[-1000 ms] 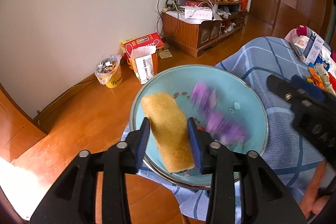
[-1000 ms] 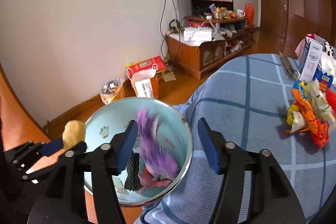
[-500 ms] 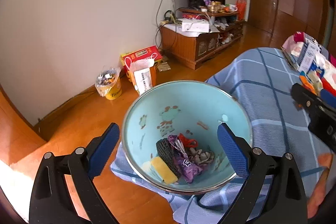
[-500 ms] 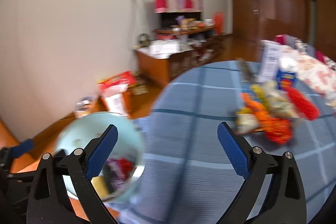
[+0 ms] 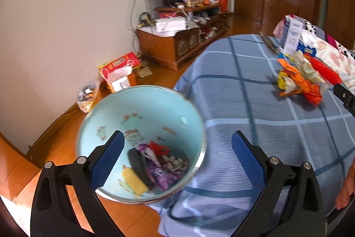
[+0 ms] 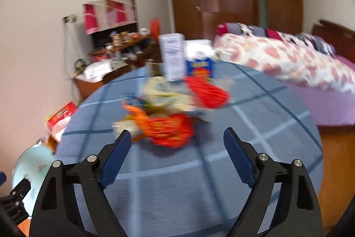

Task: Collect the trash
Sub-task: 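Grasp the red-orange snack packet with the left tool while the right tool grasps the red mesh bag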

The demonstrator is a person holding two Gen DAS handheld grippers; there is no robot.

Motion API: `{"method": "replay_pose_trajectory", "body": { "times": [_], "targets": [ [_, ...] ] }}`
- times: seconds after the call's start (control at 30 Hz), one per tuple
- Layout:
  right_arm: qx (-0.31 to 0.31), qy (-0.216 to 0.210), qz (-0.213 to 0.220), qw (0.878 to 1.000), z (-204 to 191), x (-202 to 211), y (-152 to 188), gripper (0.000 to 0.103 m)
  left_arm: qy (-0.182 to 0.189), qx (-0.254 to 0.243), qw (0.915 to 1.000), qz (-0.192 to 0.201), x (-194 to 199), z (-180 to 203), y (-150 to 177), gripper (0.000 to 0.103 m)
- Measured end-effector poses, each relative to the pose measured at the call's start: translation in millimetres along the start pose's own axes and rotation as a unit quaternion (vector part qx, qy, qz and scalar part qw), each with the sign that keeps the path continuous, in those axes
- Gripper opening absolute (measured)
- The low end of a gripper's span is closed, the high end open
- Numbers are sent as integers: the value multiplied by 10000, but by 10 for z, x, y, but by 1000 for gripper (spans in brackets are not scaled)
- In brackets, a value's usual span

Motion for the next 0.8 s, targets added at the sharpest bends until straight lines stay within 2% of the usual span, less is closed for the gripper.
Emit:
{"method": "replay_pose_trajectory", "body": {
  "times": [0.13,0.23,0.37,0.53,0.63,0.7,0.77,0.8],
  "targets": [
    [-181,181,120,9996,282,-14,-149,80,143,-120,9998,22,-30,199,-79,95],
    [-218,177,261,9993,405,3,-313,77,229,-228,9994,111,-22,330,-185,95],
    [-220,-3,341,9992,432,-116,-626,66,360,-223,9989,213,-16,416,-354,95],
    [157,-160,-105,9997,292,-523,-794,62,524,-248,9978,321,-18,570,-596,95],
    [287,-223,-488,9981,248,-796,-769,61,516,-350,9975,338,-53,671,-672,95],
    [363,-247,-707,9965,233,-910,-710,57,537,-400,9972,335,-68,728,-699,95],
    [385,-317,-961,9941,234,-991,-634,39,568,-459,9968,324,-98,797,-725,94],
    [400,-309,-1098,9927,244,-1019,-593,34,581,-485,9966,325,-108,831,-743,94]
  ]
}}
Point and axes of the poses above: each gripper's, at about its wrist camera, not at the fingertips, and x roughly against the way its jaws point, z to its right, y to its underside, the point moved 3 cm from there along -x, roughly the way its jaws point, and after that the axes turned 14 degrees about -x, right-handed, at the moved point
